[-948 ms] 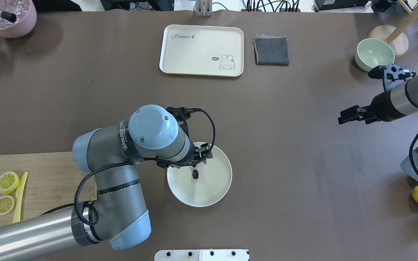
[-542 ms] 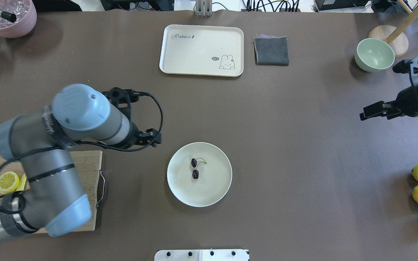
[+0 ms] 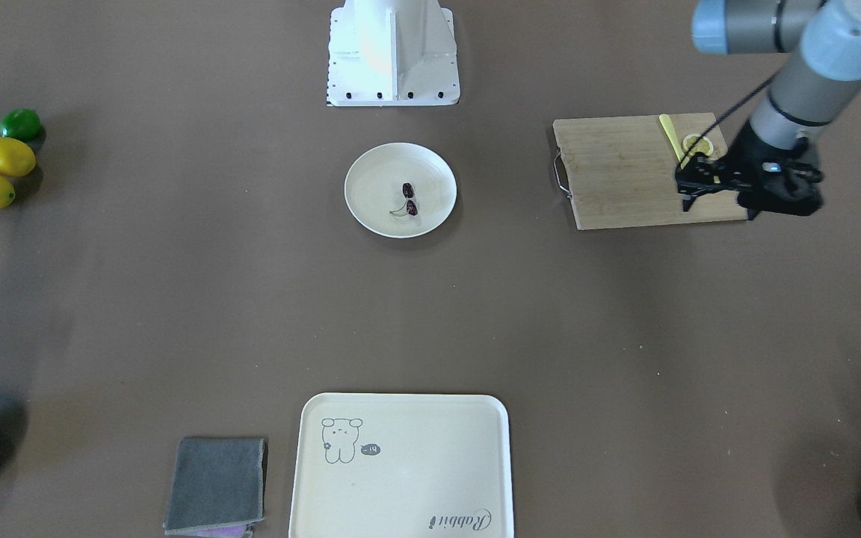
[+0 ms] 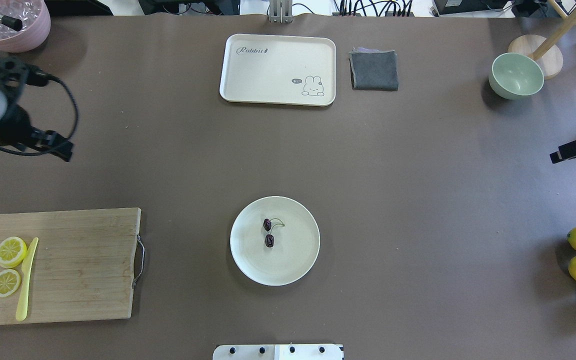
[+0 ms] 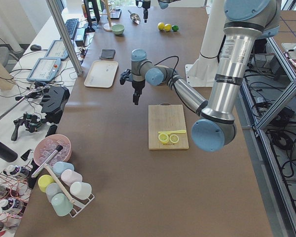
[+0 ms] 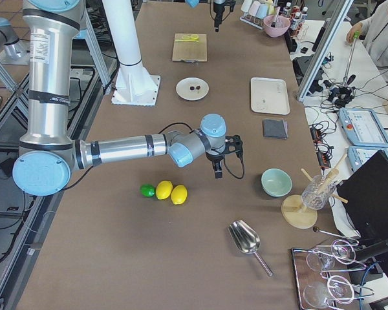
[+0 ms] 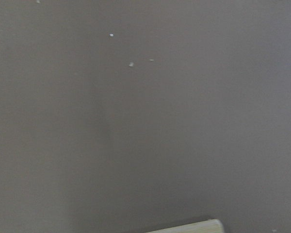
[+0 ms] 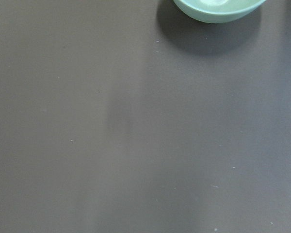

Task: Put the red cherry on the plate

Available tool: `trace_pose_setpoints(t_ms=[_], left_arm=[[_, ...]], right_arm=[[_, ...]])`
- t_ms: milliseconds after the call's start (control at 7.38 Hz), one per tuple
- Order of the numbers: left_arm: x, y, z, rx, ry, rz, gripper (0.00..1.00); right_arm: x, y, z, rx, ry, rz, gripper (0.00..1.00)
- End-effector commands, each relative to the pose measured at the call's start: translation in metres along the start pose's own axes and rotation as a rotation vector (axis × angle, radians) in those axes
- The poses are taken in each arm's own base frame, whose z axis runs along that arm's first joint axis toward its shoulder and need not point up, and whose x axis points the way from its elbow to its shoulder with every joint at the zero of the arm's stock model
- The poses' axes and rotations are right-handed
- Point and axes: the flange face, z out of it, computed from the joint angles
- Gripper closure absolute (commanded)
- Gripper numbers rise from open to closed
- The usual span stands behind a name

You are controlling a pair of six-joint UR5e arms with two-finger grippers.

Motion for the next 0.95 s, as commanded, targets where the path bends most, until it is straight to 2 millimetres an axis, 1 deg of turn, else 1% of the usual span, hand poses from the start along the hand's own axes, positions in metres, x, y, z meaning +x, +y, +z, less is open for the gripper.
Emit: trace_pose_setpoints(t_ms=[0,135,271,406,542,677,812], left_arm=[[-0.158,0.038,-0.012,-0.025,-0.041,0.077,0.03],[-0.223,0.053,-0.013,-0.030,0.018,0.080,0.03],[-0.257,0.065,-0.015,-0.018,0.086,0.065,0.02],[-0.273,0.095,0.000,-0.053,0.101,0.018,0.02],[-0.277,0.111,0.007,-0.070,0.107,-0.006,0.02],[-0.286,0.117,0.000,-0.050,0.100,-0.016,0.02],[-0.288,0.116,-0.002,-0.051,0.101,-0.028,0.02]], right_arm=[[0.039,0.004,-0.024,-0.005,0.023,-0.027,0.00],[0.055,0.005,-0.034,-0.020,0.043,-0.051,0.00],[0.069,0.008,-0.040,-0.040,0.057,-0.061,0.00],[0.082,0.013,-0.043,-0.063,0.066,-0.065,0.00],[0.096,0.020,-0.042,-0.077,0.073,-0.074,0.00],[0.107,0.023,-0.044,-0.078,0.075,-0.078,0.00],[0.109,0.025,-0.044,-0.079,0.074,-0.072,0.00]])
